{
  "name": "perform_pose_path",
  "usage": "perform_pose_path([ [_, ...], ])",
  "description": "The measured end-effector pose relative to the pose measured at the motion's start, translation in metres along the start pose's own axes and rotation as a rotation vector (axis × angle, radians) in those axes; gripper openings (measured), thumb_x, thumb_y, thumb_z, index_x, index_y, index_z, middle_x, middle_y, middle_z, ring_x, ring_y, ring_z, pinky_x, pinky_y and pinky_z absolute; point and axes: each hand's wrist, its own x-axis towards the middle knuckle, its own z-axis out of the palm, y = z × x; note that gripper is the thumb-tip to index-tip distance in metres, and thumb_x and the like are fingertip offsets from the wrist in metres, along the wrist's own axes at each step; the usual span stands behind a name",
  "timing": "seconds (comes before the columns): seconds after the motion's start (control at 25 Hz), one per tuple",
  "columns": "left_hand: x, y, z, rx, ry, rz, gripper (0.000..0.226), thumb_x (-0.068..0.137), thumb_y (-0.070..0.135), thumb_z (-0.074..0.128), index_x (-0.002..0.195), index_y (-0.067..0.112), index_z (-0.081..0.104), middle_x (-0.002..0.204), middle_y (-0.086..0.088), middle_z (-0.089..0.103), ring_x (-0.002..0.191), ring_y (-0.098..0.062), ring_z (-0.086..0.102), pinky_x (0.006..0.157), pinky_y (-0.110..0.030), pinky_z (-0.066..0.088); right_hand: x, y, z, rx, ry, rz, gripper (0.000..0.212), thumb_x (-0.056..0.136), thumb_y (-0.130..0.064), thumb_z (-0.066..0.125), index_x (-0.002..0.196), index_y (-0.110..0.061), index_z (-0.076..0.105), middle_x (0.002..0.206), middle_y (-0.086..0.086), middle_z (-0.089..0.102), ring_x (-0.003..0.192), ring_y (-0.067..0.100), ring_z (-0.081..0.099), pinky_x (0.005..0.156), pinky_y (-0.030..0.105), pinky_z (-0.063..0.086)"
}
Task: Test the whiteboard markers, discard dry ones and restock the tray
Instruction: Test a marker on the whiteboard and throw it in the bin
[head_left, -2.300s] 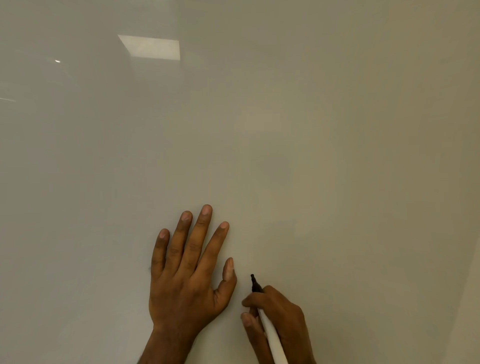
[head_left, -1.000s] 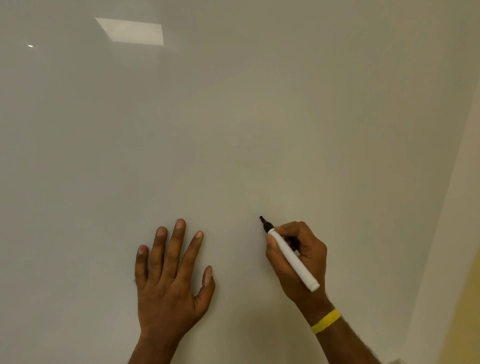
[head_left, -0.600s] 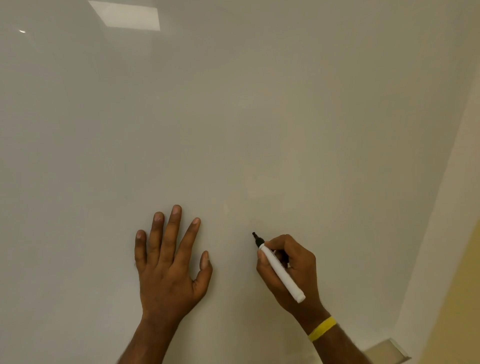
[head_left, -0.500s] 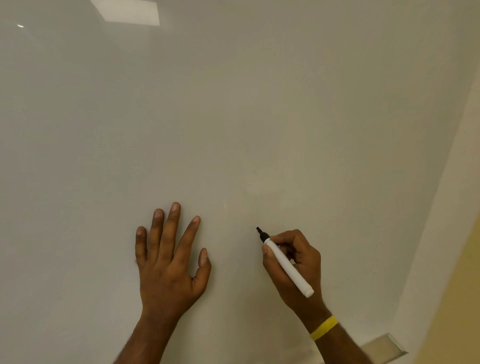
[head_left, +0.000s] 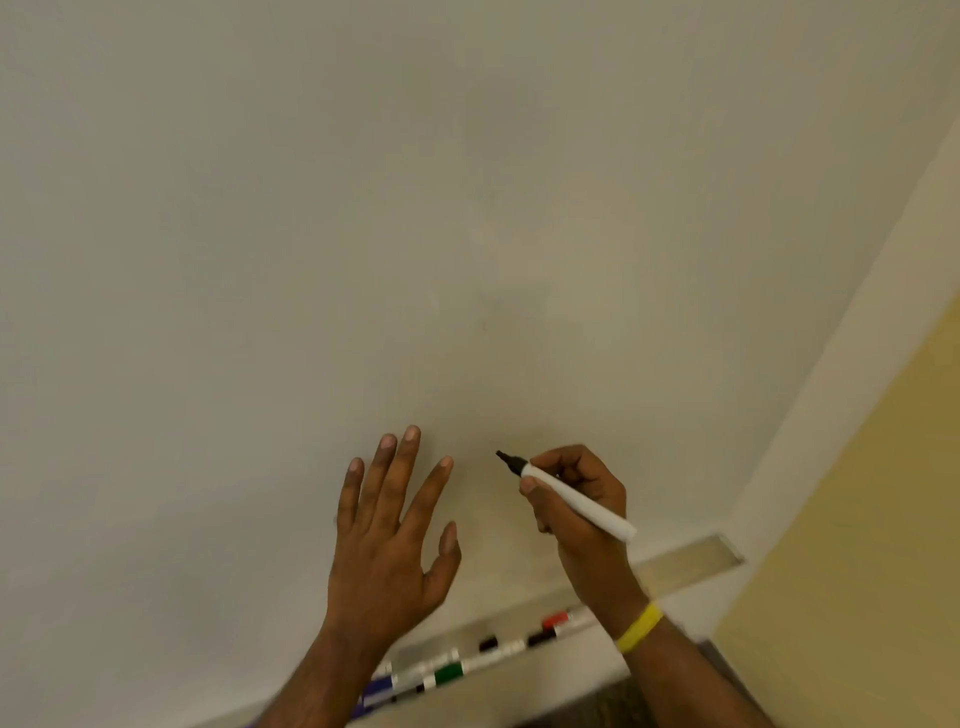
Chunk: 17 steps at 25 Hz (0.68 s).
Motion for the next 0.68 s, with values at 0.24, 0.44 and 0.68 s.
perform_pose_path([
  [0.24,-0.077,0.012,0.033,-0.034,-0.398,-0.015,0.066,0.091,0.044,0.05,0.15,0.017,0.035,0.162,-0.012,0.017,0.151,-0.03,0.013,0.119,-0.057,0.018,-0.057,0.05,-0.037,-0.126,0.04,0.268,0.008,0.086,-0.003,0.07,0.09,0.001,0.064,0.072,-0.001,0.066,0.061,0.01,0.058,0.052,0.026,0.047],
  [0.44,-0.127,0.012,0.062,-0.064,-0.643,-0.055,0.066,0.092,0.051,0.041,0.15,0.02,0.034,0.163,-0.008,0.017,0.152,-0.025,0.009,0.12,-0.051,0.012,-0.097,0.093,-0.061,-0.089,0.217,0.57,0.007,0.089,0.002,0.066,0.083,-0.003,0.066,0.072,0.017,0.064,0.051,0.015,0.049,0.048,0.026,0.039],
  [0.68,-0.171,0.019,0.098,-0.101,-0.906,-0.147,0.065,0.094,0.058,0.03,0.15,0.026,0.03,0.162,-0.003,0.02,0.151,-0.023,0.012,0.123,-0.043,0.003,-0.132,0.124,-0.08,-0.146,0.308,0.785,0.007,0.09,-0.001,0.065,0.084,-0.003,0.067,0.071,0.013,0.067,0.049,0.014,0.051,0.044,0.022,0.04],
])
